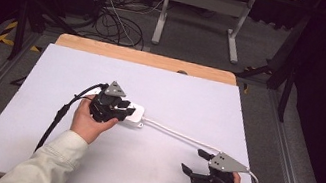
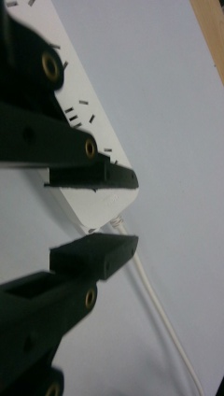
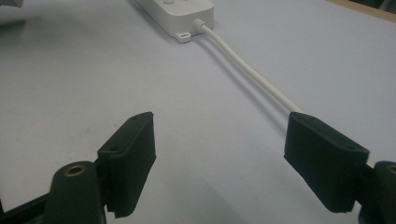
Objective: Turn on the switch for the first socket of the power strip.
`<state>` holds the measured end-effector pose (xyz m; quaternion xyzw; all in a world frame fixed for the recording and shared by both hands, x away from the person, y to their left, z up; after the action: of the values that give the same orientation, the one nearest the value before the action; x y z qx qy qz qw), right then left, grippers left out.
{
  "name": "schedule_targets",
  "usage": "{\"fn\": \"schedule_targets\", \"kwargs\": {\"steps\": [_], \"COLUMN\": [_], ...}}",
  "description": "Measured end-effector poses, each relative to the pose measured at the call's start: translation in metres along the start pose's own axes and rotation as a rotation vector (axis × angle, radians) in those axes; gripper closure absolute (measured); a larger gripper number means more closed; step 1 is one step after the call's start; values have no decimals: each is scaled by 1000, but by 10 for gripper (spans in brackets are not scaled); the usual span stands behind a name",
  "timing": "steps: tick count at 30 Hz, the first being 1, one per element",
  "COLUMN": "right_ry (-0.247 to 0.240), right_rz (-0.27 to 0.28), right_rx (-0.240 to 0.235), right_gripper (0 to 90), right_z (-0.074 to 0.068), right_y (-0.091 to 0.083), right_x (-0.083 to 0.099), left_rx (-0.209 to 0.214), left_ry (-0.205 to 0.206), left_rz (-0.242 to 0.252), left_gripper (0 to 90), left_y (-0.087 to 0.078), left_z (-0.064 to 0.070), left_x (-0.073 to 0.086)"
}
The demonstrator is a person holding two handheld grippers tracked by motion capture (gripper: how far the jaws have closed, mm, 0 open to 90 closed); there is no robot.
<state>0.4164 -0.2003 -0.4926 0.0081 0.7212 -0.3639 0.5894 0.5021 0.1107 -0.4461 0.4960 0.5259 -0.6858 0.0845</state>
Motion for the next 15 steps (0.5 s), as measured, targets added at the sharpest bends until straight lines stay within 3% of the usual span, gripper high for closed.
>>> {"fn": "schedule_targets", "kwargs": {"steps": [2, 4, 7, 15], "right_ry": [0, -2, -2, -3], "right_rz": [0, -1, 1, 1], "right_rx": [0, 1, 2, -1], "right_gripper": [253, 253, 253, 253], "right_z": [0, 0, 0, 0], "right_y": [0, 0, 0, 0], "right_x": [0, 0, 0, 0], "left_rx": [13, 19, 4, 5], "left_ry": [-7, -2, -9, -29], "left_rz": [-19, -36, -58, -76], "left_gripper": [757, 856, 898, 900], "left_y": [4, 7, 11, 22], "left_z": [0, -2, -4, -7], "left_x": [1, 3, 6, 8]}}
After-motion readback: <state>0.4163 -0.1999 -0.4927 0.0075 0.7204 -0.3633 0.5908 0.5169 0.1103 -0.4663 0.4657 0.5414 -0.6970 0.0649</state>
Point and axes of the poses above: each handheld gripper's, and its own axes: y roughly forward along the jaws, x roughly out of its underside, z roughly to its right, the point moved 5 cm from there along y, roughly forward along the jaws, and after that the axes turned 9 degrees about -x, right-handed, at the moved point
